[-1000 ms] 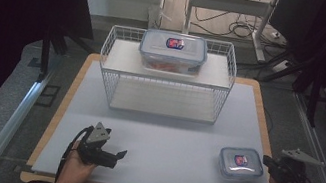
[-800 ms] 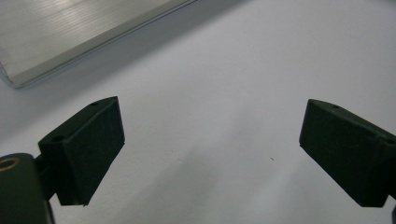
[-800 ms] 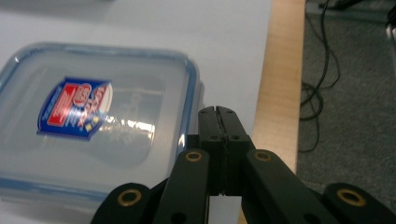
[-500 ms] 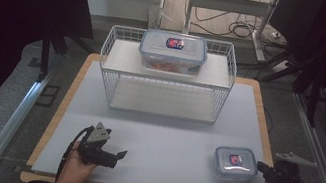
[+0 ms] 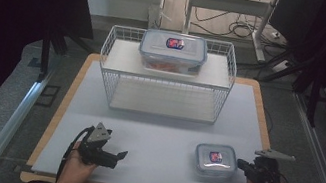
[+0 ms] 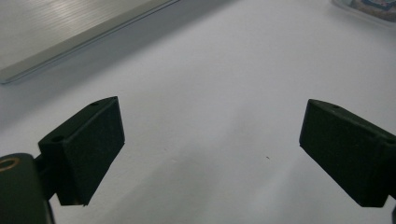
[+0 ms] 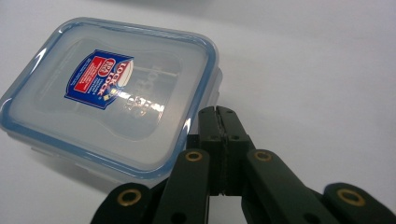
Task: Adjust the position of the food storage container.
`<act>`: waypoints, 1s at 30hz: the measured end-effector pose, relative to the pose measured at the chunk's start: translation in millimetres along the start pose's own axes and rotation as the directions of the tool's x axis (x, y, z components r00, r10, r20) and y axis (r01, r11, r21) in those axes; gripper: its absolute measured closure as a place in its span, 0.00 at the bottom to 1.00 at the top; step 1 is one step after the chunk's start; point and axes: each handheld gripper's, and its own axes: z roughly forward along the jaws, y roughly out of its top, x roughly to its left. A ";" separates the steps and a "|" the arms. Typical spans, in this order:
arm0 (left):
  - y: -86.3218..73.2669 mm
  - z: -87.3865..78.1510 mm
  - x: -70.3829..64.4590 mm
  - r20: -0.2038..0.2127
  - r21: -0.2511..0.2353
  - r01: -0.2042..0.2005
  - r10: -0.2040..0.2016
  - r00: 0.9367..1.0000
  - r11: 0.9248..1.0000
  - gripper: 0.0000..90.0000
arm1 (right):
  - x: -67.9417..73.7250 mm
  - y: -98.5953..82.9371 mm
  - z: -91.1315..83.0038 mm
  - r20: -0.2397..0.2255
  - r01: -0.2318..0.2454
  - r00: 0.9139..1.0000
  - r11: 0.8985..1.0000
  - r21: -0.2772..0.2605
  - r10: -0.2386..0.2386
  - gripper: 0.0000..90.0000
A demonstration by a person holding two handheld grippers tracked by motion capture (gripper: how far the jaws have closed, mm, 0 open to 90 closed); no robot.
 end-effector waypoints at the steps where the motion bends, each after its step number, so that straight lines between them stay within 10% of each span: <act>1: 0.1 0.1 -0.1 0.001 0.000 0.002 -0.002 1.000 1.000 0.07 | 2.9 0.9 1.5 -0.006 0.005 1.000 1.000 0.000 -0.005 0.99; 17: 0.4 -0.6 2.2 0.010 0.014 0.017 -0.017 1.000 1.000 0.07 | 56.3 20.6 34.2 -0.139 0.122 0.983 0.993 0.005 -0.120 1.00; 30: 0.4 -0.2 7.8 0.025 0.054 0.044 -0.045 0.999 0.998 0.08 | 97.1 34.5 60.8 -0.240 0.195 0.952 0.981 -0.015 -0.193 0.99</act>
